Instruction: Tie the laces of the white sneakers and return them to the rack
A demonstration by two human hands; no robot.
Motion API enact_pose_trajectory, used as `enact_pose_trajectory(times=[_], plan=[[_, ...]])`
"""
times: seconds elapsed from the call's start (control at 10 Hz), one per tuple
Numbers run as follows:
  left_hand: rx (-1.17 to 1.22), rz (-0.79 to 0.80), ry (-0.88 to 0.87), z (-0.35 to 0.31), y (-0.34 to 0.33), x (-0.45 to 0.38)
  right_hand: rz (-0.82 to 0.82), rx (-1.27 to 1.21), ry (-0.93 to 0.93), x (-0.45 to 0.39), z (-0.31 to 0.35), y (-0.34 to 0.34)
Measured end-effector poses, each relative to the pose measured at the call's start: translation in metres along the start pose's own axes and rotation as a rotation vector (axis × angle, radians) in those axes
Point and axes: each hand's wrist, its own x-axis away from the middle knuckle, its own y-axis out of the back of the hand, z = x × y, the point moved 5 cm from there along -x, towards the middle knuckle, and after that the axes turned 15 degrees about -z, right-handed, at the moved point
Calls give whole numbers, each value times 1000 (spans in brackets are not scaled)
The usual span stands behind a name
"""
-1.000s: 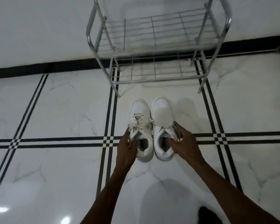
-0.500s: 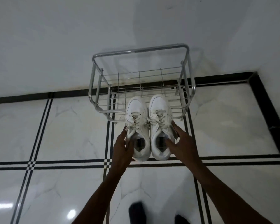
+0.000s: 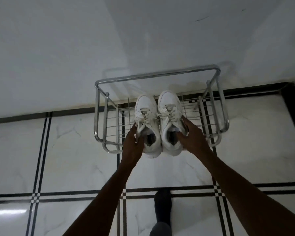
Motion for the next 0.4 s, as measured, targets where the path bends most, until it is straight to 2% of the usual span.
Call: enact_pose_trajectory(times=[0.2, 0.3, 0.4], plan=[[19, 49, 17, 0, -10, -39, -17, -22, -34, -32, -1, -5], [-21, 68, -10, -1, -7, -36, 20, 40, -30, -26, 8, -5], [-70, 13, -58, 1, -6, -35, 41, 167, -44, -28, 14, -4]])
